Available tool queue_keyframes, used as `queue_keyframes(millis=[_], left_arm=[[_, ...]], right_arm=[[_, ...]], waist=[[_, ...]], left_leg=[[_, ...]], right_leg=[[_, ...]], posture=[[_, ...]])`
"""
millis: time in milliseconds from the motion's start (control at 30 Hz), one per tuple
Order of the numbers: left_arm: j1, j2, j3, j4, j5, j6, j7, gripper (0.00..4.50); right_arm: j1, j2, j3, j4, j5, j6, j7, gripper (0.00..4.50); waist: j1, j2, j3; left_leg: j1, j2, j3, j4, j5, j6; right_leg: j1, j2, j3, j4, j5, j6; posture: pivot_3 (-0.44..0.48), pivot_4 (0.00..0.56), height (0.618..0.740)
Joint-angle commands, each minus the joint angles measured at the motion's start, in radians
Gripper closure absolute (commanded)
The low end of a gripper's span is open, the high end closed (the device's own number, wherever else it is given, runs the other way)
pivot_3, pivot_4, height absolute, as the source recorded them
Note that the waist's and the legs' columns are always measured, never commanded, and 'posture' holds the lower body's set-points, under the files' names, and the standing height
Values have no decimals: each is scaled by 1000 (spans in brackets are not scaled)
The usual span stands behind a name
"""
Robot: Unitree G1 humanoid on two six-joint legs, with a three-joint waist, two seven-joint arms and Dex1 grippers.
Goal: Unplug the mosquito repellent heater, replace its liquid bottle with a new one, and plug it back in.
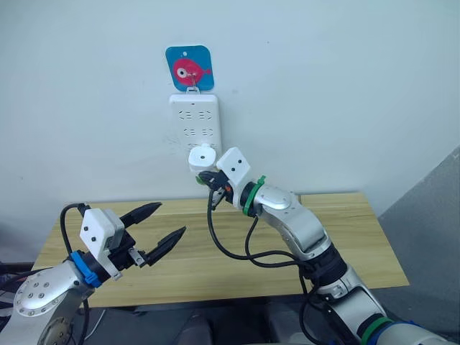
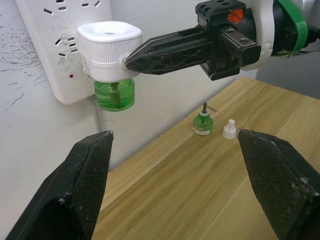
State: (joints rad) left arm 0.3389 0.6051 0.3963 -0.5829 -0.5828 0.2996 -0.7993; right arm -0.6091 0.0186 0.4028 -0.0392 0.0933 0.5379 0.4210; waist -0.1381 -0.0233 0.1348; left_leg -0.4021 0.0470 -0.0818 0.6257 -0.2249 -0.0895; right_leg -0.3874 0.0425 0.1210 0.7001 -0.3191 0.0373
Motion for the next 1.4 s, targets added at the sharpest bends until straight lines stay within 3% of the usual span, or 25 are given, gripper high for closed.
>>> queue_keyframes(millis=[33,533,767,1033,1200,1267,1400], left_arm=[[-12,11,-12,-9,3,-9,-2,335],[-47,19,-35,-17,-2,16,20,335],[-63,22,-30,-10,-5,27,28,335],[-56,32,-14,1,-17,45,23,335],[-26,85,23,59,29,14,-22,335],[-14,123,44,101,36,-18,-86,0],[-30,209,90,181,20,-2,-165,0]], right_arm=[[-20,16,-33,-13,-18,6,-42,4482],[-20,42,-82,18,-49,9,-165,4482],[2,8,-34,-82,63,44,14,4482],[20,-168,-3,-243,161,79,264,4482],[50,-407,-62,-325,173,76,390,4482],[71,-497,-105,-355,199,91,430,4111],[110,-652,-243,-445,321,200,503,2860]], waist=[[0,0,0],[1,-1,-1],[1,-2,-2],[-1,-3,-2],[1,-3,-2],[2,-3,-2],[3,-3,-2]], left_leg=[[0,0,0,0,0,0],[3,-1,1,4,2,0],[3,-1,1,4,2,0],[3,1,0,2,1,0],[3,0,1,3,1,0],[3,0,0,3,1,0],[3,0,1,3,1,0]], right_leg=[[0,0,0,0,0,0],[0,0,1,10,0,-1],[0,0,1,11,0,-1],[-2,1,0,11,-1,-2],[-1,1,0,11,-1,-2],[-1,1,0,11,-1,-2],[-1,1,0,11,-2,-4]], posture=[[-38,82,729],[-43,79,729],[-46,73,729],[-48,60,729],[-35,53,729],[-31,51,729],[-22,43,729]])
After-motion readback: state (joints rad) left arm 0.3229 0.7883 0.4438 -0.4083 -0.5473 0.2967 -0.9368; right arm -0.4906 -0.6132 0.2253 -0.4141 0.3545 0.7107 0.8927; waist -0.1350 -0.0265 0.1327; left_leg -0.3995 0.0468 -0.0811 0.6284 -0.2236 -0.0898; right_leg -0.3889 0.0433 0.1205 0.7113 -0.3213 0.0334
